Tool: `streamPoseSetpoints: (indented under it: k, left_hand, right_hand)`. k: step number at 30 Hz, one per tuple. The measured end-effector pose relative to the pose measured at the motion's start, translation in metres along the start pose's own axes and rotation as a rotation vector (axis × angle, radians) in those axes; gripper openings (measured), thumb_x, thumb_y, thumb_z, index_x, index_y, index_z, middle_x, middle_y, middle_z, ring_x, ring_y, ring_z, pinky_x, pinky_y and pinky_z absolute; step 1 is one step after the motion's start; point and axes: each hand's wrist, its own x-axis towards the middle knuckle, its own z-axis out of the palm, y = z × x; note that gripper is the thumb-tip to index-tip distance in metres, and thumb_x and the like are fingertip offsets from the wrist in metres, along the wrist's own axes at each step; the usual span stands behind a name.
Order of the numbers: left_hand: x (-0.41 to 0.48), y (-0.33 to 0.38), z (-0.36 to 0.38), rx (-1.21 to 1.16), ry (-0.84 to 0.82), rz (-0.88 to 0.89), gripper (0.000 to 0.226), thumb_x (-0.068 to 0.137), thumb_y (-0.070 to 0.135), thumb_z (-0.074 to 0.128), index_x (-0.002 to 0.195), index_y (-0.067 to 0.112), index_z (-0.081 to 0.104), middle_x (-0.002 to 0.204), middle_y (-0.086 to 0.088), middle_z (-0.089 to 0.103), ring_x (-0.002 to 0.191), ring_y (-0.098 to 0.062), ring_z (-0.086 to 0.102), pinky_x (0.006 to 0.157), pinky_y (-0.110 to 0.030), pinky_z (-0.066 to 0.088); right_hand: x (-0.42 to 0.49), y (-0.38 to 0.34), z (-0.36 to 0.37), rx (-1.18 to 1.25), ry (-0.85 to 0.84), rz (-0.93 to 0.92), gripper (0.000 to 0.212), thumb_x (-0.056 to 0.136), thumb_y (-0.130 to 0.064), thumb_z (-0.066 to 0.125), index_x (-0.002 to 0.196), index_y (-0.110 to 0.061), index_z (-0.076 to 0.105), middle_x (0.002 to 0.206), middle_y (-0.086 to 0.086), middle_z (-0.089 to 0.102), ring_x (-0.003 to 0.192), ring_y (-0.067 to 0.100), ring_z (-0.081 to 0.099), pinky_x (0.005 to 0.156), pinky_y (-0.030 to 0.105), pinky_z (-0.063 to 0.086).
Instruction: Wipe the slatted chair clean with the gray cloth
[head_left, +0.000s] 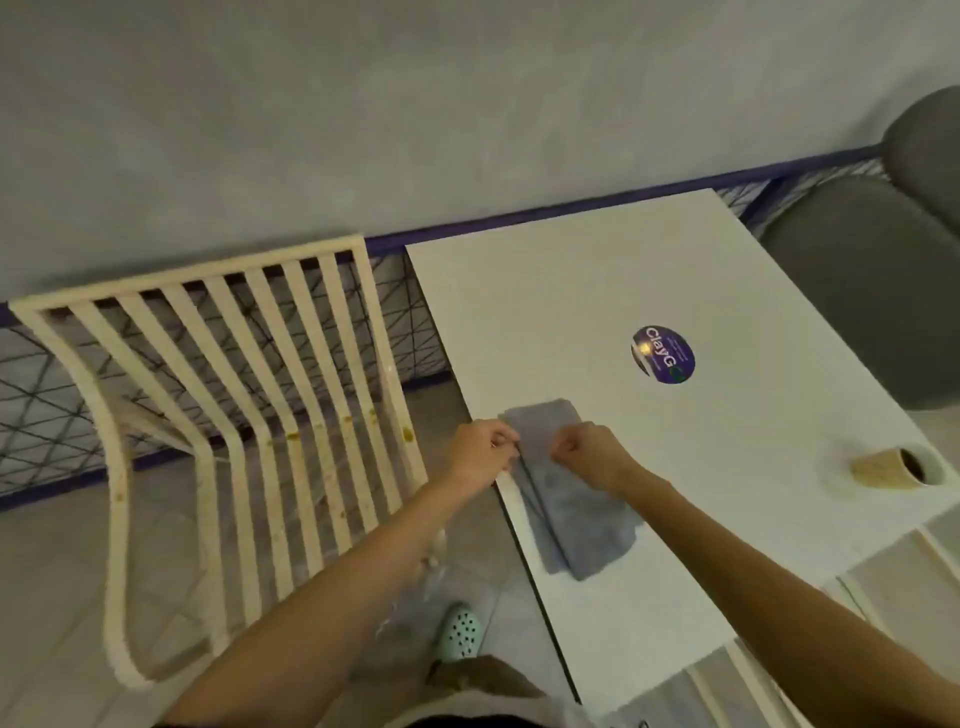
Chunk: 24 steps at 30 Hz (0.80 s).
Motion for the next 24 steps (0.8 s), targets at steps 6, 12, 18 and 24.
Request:
streamPoseSetpoints:
  k: [6,12,18,24]
  left_hand:
    - [0.012,-0.012,0.044,-0.162,0.020,-0.274,0.026,0.091,0.003,0.053,0.115,0.008,0.061,0.097,-0.017,0.065,0.091,-0.025,0.063,0.077,-0.032,0.050]
    - [0.019,-0.015,0.052,-0.331,0.069,-0.403,0.027,0.091,0.004,0.053,0.116,0.011,0.057,0.093,-0.011,0.058,0.067,-0.014,0.054,0.050,-0.022,0.045]
    - [0.019,-0.017,0.055,-0.426,0.034,-0.443,0.026,0.092,0.011,0.054,0.117,0.018,0.056,0.102,-0.008,0.060,0.091,-0.018,0.058,0.063,-0.025,0.045]
    - [0.019,-0.016,0.057,-0.449,0.049,-0.428,0.036,0.090,0.014,0.059,0.127,0.014,0.056,0.106,-0.005,0.061,0.096,-0.016,0.057,0.065,-0.024,0.046]
  right_hand:
    - [0.002,0.023,0.027,-0.006,-0.064,0.007,0.020,0.094,-0.018,0.061,0.110,-0.009,0.068,0.111,0.006,0.067,0.103,0.025,0.061,0.091,0.031,0.046]
    - [0.019,0.027,0.046,-0.162,-0.011,-0.013,0.023,0.091,-0.036,0.059,0.094,-0.016,0.069,0.095,0.002,0.069,0.089,0.023,0.064,0.075,0.030,0.048]
    - [0.032,0.017,0.051,-0.377,0.012,-0.041,0.026,0.094,-0.037,0.055,0.103,-0.015,0.066,0.101,0.003,0.067,0.091,0.024,0.064,0.076,0.034,0.052]
    - [0.030,0.019,0.043,-0.434,0.031,-0.039,0.019,0.094,-0.022,0.051,0.091,-0.016,0.068,0.090,0.004,0.070,0.082,0.027,0.064,0.062,0.028,0.043]
